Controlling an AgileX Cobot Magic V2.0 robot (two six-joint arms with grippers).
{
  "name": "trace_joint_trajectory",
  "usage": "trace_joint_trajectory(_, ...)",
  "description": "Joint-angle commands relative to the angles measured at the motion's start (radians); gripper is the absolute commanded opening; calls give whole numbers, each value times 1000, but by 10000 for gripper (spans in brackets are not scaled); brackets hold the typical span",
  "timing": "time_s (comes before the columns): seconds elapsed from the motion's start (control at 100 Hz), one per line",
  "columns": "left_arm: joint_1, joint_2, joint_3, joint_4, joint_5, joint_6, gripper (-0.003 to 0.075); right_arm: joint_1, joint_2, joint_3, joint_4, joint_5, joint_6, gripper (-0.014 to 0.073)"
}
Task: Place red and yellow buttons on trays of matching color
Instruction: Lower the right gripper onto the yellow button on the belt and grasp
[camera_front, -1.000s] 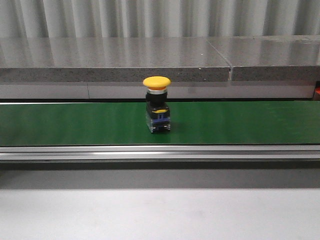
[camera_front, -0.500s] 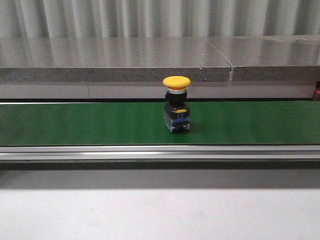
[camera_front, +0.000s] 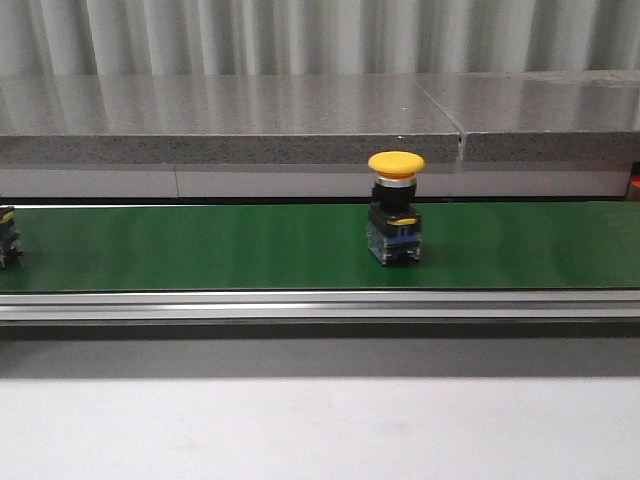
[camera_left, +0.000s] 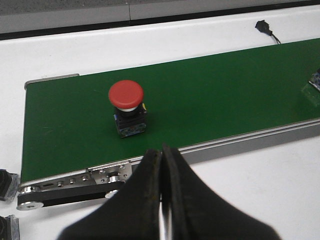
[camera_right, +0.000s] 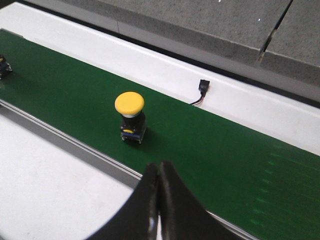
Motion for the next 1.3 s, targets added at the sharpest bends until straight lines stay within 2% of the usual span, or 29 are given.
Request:
trace_joint_trajectory(0.0, -8, -1, -24, -23, -64, 2, -20, 4, 114, -111, 16, -9, 2, -43)
trace_joint_trajectory(0.09, -8, -1, -24, -23, -65, 2, -20, 4, 222, -194, 27, 43, 2, 60)
trace_joint_trajectory(0.28, -8, -1, -24, -23, -65, 2, -20, 4, 435, -342, 48, 178, 2, 503)
trace_joint_trajectory(0.33, -8, -1, -24, -23, -65, 2, -20, 4, 478, -378, 60, 203, 2, 582)
trace_joint_trajectory(0.39, -8, -1, -24, -23, -65, 2, -20, 4, 524, -410, 69, 228, 2, 618)
trace_joint_trajectory(0.66, -8, -1, -24, -23, -65, 2, -20, 4, 745, -554, 69, 385, -11, 615)
trace_joint_trajectory(1.0, -8, -1, -24, -23, -67, 2, -20, 4, 939, -639, 37, 389, -29, 603)
trace_joint_trajectory(1.09, -8, -1, -24, -23, -67, 2, -20, 4, 966, -639, -7, 387, -29, 504)
trace_joint_trajectory(1.29, -8, -1, -24, -23, -67, 2, -20, 4, 967, -638, -66, 366, -29, 122)
